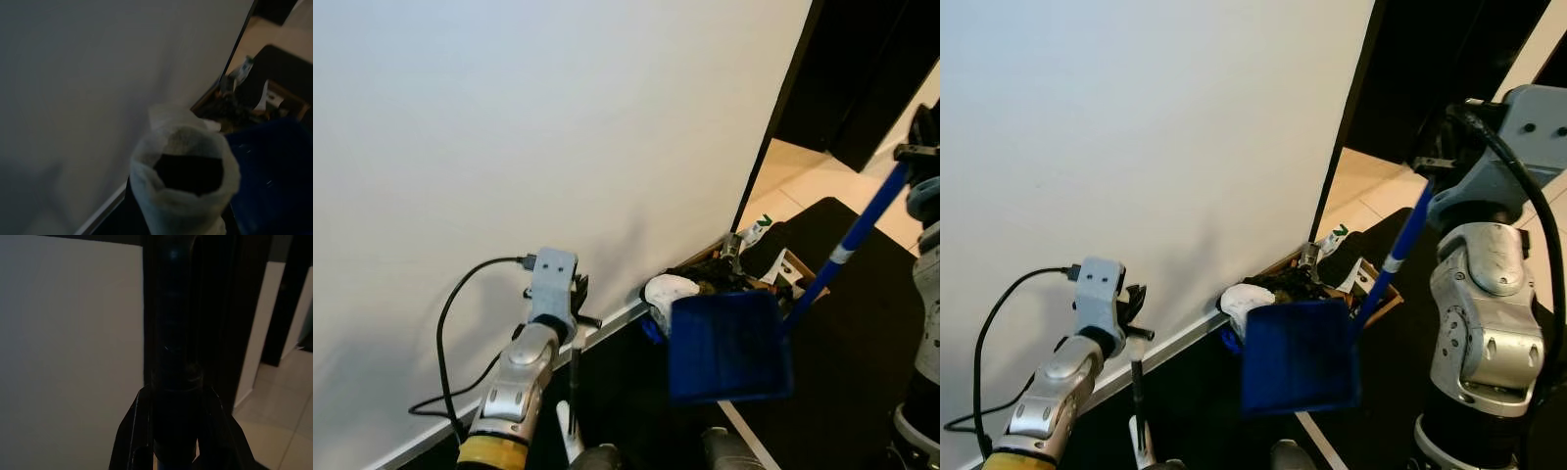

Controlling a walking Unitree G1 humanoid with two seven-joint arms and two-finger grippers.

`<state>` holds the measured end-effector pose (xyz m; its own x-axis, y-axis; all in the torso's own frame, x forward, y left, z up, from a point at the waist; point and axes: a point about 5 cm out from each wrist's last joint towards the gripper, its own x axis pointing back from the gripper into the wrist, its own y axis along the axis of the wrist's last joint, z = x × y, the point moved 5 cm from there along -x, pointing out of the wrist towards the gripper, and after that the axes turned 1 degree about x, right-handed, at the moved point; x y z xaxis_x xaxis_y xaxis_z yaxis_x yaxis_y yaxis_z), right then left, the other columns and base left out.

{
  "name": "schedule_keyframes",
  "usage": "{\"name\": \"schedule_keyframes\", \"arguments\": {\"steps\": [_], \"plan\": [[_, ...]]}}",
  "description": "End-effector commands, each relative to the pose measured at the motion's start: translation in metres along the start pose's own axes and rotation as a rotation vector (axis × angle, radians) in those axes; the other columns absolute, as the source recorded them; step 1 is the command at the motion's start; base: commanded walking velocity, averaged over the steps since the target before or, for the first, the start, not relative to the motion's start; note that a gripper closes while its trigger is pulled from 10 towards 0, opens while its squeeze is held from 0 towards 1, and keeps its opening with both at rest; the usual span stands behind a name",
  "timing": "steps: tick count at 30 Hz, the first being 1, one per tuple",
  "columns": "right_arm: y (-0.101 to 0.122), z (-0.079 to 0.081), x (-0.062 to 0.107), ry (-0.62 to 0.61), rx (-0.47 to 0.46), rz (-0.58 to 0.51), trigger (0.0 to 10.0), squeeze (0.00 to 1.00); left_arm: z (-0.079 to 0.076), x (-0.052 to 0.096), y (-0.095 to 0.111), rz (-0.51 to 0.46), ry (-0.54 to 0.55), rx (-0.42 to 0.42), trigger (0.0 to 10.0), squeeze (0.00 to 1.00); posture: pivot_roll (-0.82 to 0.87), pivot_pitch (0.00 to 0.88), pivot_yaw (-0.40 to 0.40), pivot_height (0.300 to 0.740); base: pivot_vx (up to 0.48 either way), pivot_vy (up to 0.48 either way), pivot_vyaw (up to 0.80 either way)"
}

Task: Sweep floor

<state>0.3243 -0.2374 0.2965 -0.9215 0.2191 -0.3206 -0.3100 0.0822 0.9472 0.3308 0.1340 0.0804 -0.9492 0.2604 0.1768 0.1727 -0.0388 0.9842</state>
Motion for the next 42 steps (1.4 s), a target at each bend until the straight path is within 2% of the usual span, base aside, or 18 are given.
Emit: {"name": "schedule_keyframes", "arguments": {"steps": [1, 7, 22, 30, 42], "plan": [[0.011, -0.001, 0.000, -0.006, 0.002, -0.038, 10.0, 0.00, -0.005, 0.000, 0.007, -0.021, -0.014, 0.013, 10.0, 0.00, 0.06, 0.113, 0.043, 0.740, 0.000, 0.000, 0.00], [0.013, 0.001, -0.001, 0.006, -0.004, -0.035, 10.0, 0.00, -0.005, 0.002, 0.014, -0.043, -0.013, 0.022, 10.0, 0.00, 0.06, 0.115, 0.039, 0.740, 0.000, 0.000, 0.00], [0.012, 0.005, -0.004, 0.034, -0.015, -0.028, 10.0, 0.00, -0.011, 0.006, 0.048, -0.124, -0.029, 0.069, 10.0, 0.00, 0.07, 0.119, 0.032, 0.740, 0.000, -0.344, 0.00], [0.010, 0.007, -0.004, 0.039, -0.021, -0.023, 10.0, 0.00, -0.009, 0.008, 0.048, -0.104, -0.017, 0.097, 10.0, 0.00, 0.07, 0.119, 0.032, 0.740, 0.000, -0.349, 0.00], [0.008, 0.010, -0.004, 0.046, -0.029, -0.016, 10.0, 0.00, -0.007, 0.009, 0.049, -0.092, -0.008, 0.089, 10.0, 0.00, 0.07, 0.119, 0.032, 0.740, 0.000, -0.354, 0.00]]}}
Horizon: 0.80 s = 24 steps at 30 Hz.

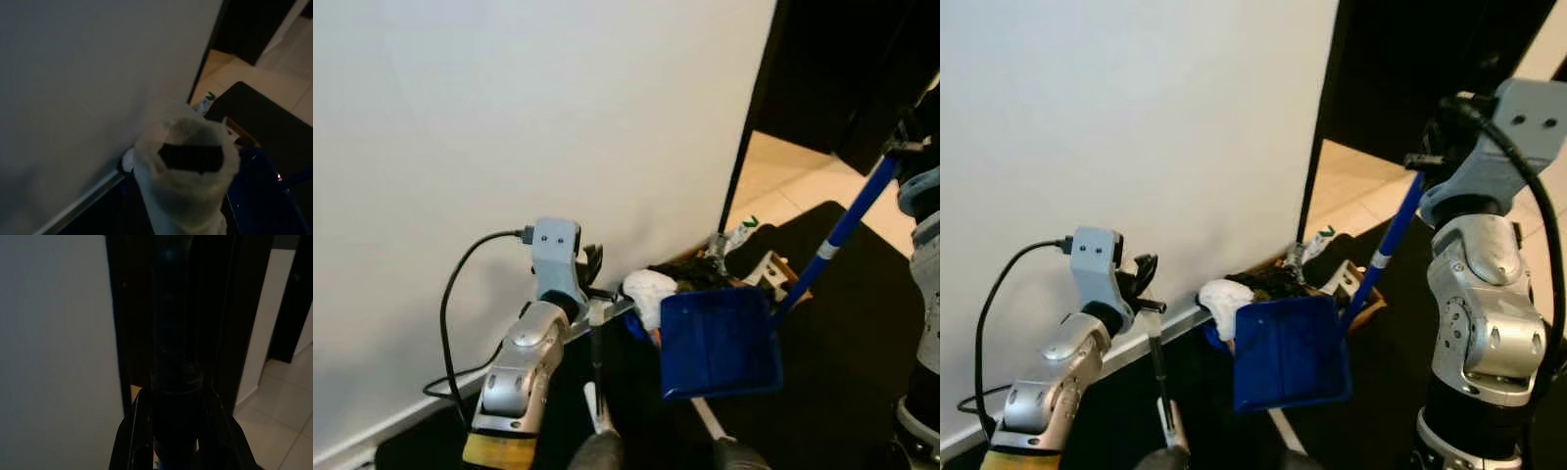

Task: Sweep floor

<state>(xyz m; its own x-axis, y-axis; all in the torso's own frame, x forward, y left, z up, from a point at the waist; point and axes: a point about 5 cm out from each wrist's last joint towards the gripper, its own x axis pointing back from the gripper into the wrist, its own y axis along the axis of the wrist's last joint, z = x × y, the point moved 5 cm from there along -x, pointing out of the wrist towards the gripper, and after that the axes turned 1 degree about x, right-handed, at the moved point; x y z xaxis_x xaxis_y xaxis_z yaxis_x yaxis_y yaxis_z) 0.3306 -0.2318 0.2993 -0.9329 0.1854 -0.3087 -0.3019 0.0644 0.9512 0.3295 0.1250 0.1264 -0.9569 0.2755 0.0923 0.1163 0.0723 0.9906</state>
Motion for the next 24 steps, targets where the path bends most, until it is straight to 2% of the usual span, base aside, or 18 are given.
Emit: {"name": "schedule_keyframes", "arguments": {"steps": [1, 24], "plan": [[0.0066, 0.0033, 0.0017, 0.012, -0.014, -0.029, 10.0, 0.00, 0.0025, 0.0018, 0.0038, -0.007, 0.008, -0.004, 10.0, 0.00, 0.08, 0.119, 0.032, 0.740, 0.000, -0.319, 0.00], [0.0030, 0.0082, 0.0010, 0.030, -0.029, -0.022, 10.0, 0.00, 0.0089, 0.0011, -0.0007, 0.015, 0.027, -0.013, 10.0, 0.00, 0.08, 0.106, 0.030, 0.740, 0.000, -0.306, 0.00]]}}
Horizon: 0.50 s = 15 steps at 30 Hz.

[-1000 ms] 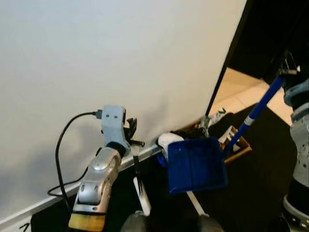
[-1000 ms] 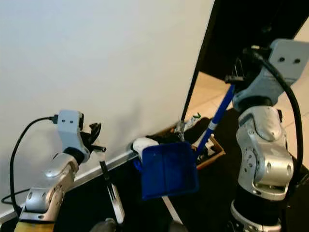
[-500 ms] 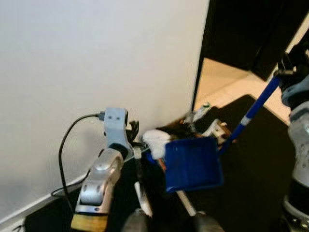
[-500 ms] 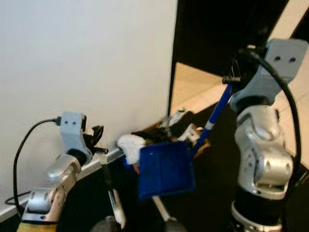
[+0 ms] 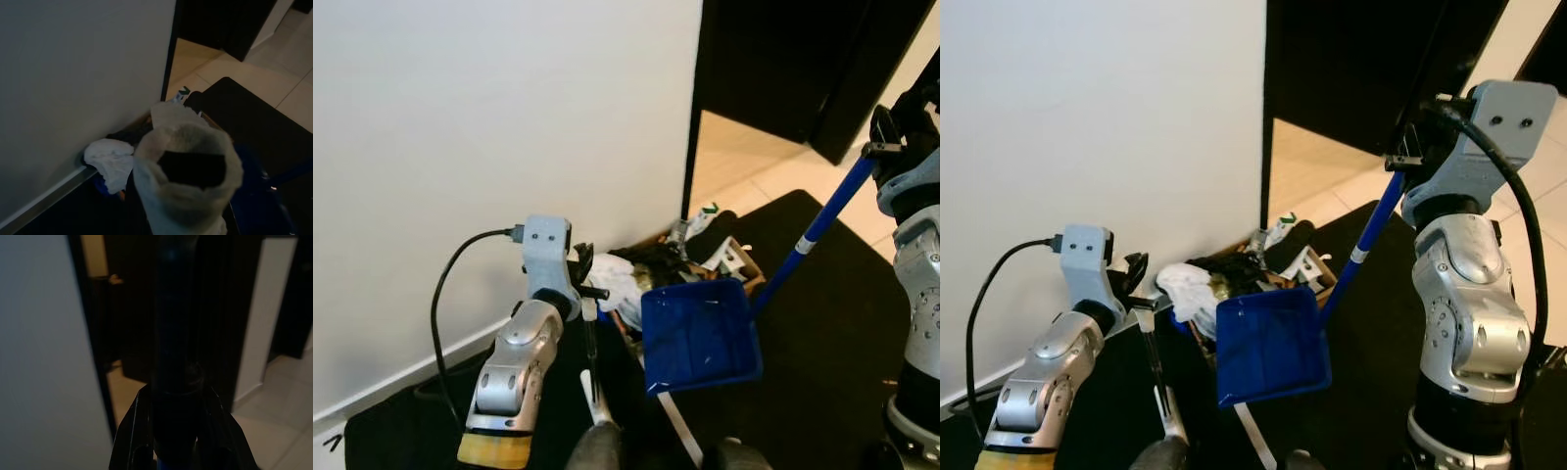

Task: Sweep floor

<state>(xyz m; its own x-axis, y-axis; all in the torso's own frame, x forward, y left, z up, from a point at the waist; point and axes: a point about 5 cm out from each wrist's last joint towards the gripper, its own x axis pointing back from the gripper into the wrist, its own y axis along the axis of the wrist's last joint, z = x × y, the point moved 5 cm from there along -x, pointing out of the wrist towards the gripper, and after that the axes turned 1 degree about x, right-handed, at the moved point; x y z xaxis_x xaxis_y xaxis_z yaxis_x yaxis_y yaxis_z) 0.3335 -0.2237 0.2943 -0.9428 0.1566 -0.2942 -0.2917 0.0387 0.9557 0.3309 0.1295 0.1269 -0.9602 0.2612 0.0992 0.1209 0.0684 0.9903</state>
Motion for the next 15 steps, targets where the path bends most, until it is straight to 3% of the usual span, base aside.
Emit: {"name": "schedule_keyframes", "arguments": {"steps": [1, 15], "plan": [[0.0082, -0.0001, 0.0008, 0.000, -0.005, -0.037, 10.0, 0.00, 0.0043, 0.0011, -0.0017, 0.009, 0.012, -0.011, 10.0, 0.00, 0.08, 0.106, 0.030, 0.740, 0.000, -0.292, 0.00], [0.0060, 0.0013, 0.0012, 0.005, -0.006, -0.032, 10.0, 0.00, 0.0068, 0.0005, -0.0053, 0.029, 0.029, -0.014, 10.0, 0.00, 0.08, 0.109, 0.031, 0.740, 0.000, -0.285, 0.00]]}}
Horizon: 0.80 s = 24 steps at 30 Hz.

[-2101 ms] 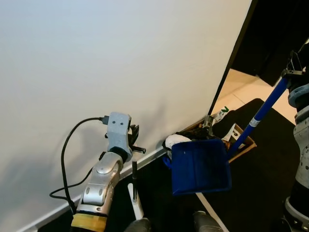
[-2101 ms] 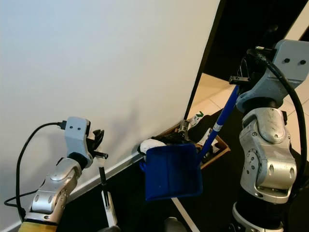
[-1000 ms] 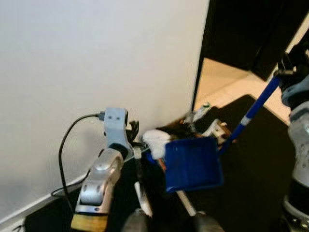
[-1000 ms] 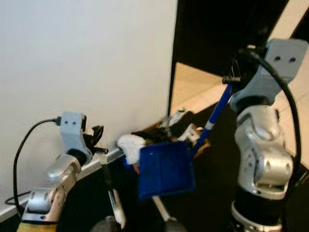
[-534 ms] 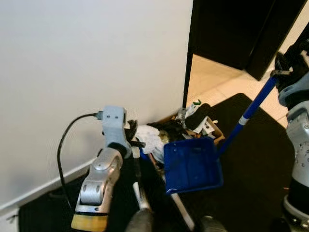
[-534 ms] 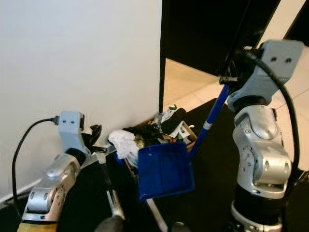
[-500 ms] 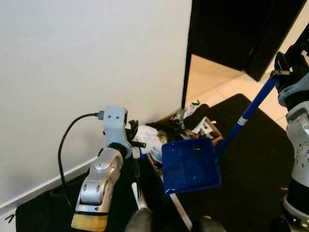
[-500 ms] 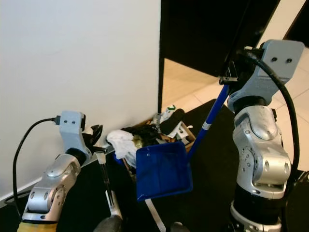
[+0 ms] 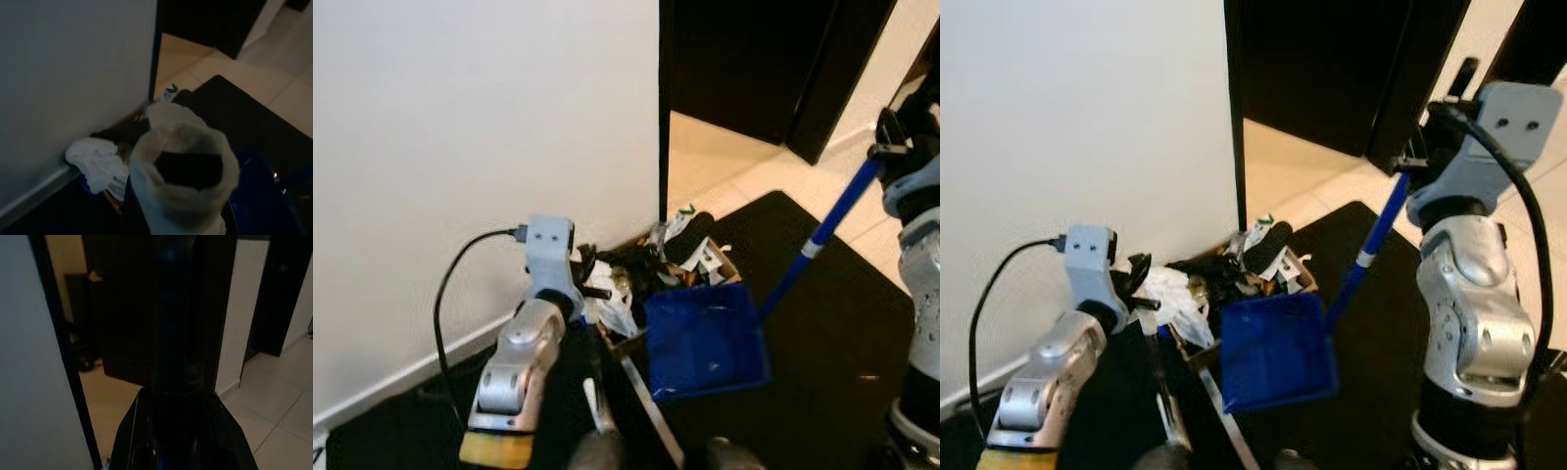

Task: Sweep floor

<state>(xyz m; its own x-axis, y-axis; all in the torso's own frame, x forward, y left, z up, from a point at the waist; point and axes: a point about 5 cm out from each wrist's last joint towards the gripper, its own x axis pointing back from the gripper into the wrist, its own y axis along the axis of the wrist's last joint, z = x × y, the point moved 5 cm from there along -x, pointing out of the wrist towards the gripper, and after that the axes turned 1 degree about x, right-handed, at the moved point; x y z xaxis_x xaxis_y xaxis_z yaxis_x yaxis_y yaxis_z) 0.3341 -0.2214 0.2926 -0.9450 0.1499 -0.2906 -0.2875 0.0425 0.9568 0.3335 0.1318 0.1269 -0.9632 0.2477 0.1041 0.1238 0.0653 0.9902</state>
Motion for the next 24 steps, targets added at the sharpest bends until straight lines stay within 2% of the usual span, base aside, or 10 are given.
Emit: {"name": "schedule_keyframes", "arguments": {"steps": [1, 18, 21, 24], "plan": [[0.007, -0.001, 0.001, -0.002, -0.011, -0.035, 10.0, 0.00, 0.004, 0.002, -0.007, 0.031, 0.018, -0.014, 10.0, 0.00, 0.08, 0.110, 0.031, 0.740, 0.000, 0.000, 0.00], [0.003, 0.001, 0.002, 0.003, -0.015, -0.025, 10.0, 0.00, 0.006, 0.001, -0.009, 0.043, 0.029, -0.005, 10.0, 0.00, 0.08, 0.117, 0.034, 0.740, 0.000, 0.000, 0.00], [-0.006, 0.005, 0.003, 0.019, -0.009, -0.008, 10.0, 0.00, 0.007, 0.001, -0.012, 0.050, 0.032, -0.007, 10.0, 0.00, 0.08, 0.118, 0.033, 0.740, 0.000, 0.000, 0.00], [-0.025, 0.004, 0.007, 0.019, -0.003, 0.032, 10.0, 0.00, 0.009, 0.003, -0.019, 0.064, 0.039, -0.006, 10.0, 0.00, 0.08, 0.120, 0.032, 0.740, 0.000, 0.000, 0.00]]}}
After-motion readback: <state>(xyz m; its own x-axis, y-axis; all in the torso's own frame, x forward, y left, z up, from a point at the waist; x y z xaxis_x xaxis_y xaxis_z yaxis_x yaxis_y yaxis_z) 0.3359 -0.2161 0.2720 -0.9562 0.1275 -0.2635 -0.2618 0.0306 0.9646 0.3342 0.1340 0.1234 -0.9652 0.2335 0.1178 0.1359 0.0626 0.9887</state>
